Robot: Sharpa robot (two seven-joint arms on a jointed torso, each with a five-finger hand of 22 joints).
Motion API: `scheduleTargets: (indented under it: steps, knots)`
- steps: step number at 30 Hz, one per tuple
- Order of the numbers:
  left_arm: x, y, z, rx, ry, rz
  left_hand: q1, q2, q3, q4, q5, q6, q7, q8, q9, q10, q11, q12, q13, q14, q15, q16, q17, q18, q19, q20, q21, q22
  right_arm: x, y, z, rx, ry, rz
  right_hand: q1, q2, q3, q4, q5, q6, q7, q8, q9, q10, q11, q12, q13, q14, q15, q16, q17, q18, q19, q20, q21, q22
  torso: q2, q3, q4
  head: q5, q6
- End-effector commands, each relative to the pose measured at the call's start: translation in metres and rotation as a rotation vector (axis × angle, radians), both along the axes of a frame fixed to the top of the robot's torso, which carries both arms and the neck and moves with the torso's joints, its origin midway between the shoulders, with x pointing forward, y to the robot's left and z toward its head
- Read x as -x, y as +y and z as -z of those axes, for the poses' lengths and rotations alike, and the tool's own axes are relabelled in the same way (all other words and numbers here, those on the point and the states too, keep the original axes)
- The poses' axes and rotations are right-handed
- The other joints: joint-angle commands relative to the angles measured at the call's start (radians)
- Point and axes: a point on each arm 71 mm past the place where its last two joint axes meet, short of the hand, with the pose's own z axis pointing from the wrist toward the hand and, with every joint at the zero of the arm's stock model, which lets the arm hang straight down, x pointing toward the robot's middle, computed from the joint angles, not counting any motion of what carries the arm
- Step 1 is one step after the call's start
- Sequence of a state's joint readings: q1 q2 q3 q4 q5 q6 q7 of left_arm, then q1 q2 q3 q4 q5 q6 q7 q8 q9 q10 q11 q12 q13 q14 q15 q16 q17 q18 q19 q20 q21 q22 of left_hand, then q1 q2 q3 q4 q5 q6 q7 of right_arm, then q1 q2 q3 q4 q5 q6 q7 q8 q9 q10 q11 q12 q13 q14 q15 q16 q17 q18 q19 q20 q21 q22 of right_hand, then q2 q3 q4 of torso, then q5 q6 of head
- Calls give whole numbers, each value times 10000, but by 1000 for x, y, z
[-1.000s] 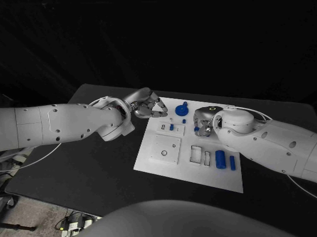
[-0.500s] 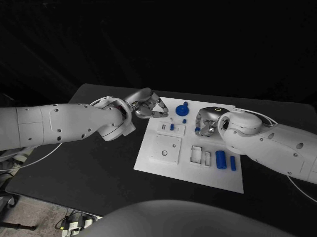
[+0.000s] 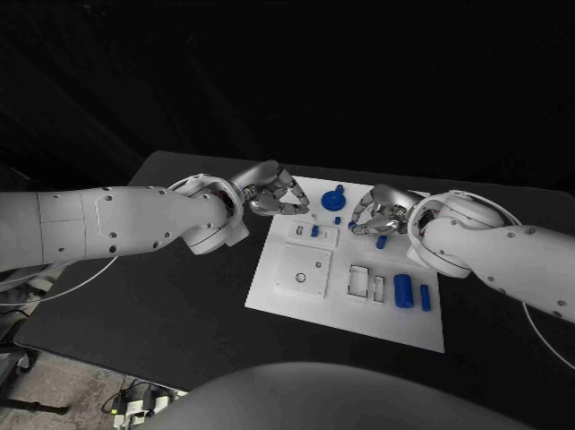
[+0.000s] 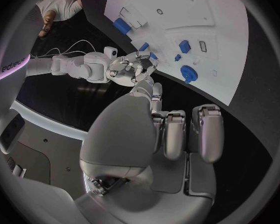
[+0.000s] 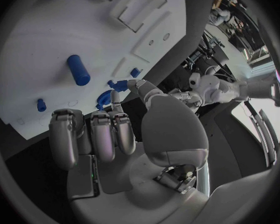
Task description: Assemble the parts on the task board
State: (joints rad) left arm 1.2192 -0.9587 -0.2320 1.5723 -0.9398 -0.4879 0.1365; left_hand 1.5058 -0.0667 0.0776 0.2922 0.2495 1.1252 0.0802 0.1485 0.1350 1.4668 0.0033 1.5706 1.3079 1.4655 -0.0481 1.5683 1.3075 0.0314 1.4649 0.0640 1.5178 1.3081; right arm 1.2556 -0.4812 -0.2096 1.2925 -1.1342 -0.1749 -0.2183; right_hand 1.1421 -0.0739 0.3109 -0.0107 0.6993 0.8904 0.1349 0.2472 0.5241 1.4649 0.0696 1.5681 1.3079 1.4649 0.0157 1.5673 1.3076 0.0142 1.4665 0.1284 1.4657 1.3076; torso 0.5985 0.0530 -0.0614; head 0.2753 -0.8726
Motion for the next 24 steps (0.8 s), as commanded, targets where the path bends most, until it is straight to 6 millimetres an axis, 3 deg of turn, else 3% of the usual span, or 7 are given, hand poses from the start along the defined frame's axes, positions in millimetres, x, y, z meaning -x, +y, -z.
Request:
scheduleTargets:
  steps: [1, 4, 8, 14, 18, 24]
  knots:
    - [2, -5, -3, -353, -631, 555, 177, -31, -1, -34, -23, -85, -11, -59, -13, 1040, -8, 2, 2629, 1053, 4, 25, 2633, -163, 733, -8, -64, 2428, 3, -2, -1, -2176, 2408, 1036, -119, 34, 40, 22, 46, -71, 1, -71, -4, 1059, -47, 27, 2629, 1059, -65, 35, 2632, 205, 126, -94, -81, 2173, -7, 0, -1, 9, 0]
    - [4, -8, -5, -494, -907, 744, 75, -21, -33, 13, -31, -55, 5, -44, -11, 1040, 7, 2, 2629, 1053, 17, 25, 2633, -165, 736, 2, -60, 2429, 6, -5, -5, -2972, 3394, 1401, -144, 40, 44, 42, 63, -51, 0, -77, -1, 1059, -46, 27, 2629, 1059, -61, 35, 2632, 227, 65, -92, -155, 2144, -1, -1, -1, 37, 0]
    - [5, -12, -5, -272, -812, 707, -701, 276, -208, 25, 113, -58, 9, -52, -33, 1040, 27, 2, 2629, 1053, 50, 25, 2633, -170, 748, 34, -39, 2437, 11, -6, -10, -3558, 3748, 1400, -125, 62, 75, 38, 109, 4, -17, -71, 15, 1059, -54, 27, 2629, 1059, -61, 35, 2632, 238, 30, -90, -195, 2129, 7, 0, -6, 88, 0]
    - [4, -17, -2, 641, 111, 91, -1798, 712, -720, 23, 949, -100, -1, -66, -67, 1040, 31, 2, 2629, 1053, 42, 25, 2633, -179, 769, 40, -2, 2450, 20, 1, -17, -3291, 3065, 596, -106, 55, 83, 30, 51, 16, -18, -86, 28, 1059, -55, 27, 2629, 1059, -59, 35, 2632, 255, -28, -87, -259, 2106, 9, 0, -3, 62, 0]
    - [4, -20, 3, 1260, 1069, -373, -2513, 982, -1112, 24, 949, -114, 18, -54, -75, 1040, 37, 2, 2629, 1053, 58, 25, 2633, -186, 790, 39, 31, 2460, 25, 5, -20, -3090, 2726, 155, -87, 57, 91, 21, 22, 10, -18, -98, 33, 1059, -55, 27, 2629, 1059, -58, 35, 2632, 255, -32, -86, -261, 2106, 8, 0, 9, 67, 0]
    - [7, -27, 15, 1597, 3114, -922, -3621, 1308, -1778, 27, 916, 151, -99, 265, 75, 1040, -58, 2, 2629, 1053, -31, 25, 2633, -192, 809, -16, 57, 2467, 28, 10, -25, -2758, 1750, -465, -22, 63, 120, -12, -43, -47, 2, -153, 40, 1059, -44, 27, 2629, 1059, -52, 35, 2632, 258, -51, -83, -277, 2103, 8, 1, 7, 161, 0]
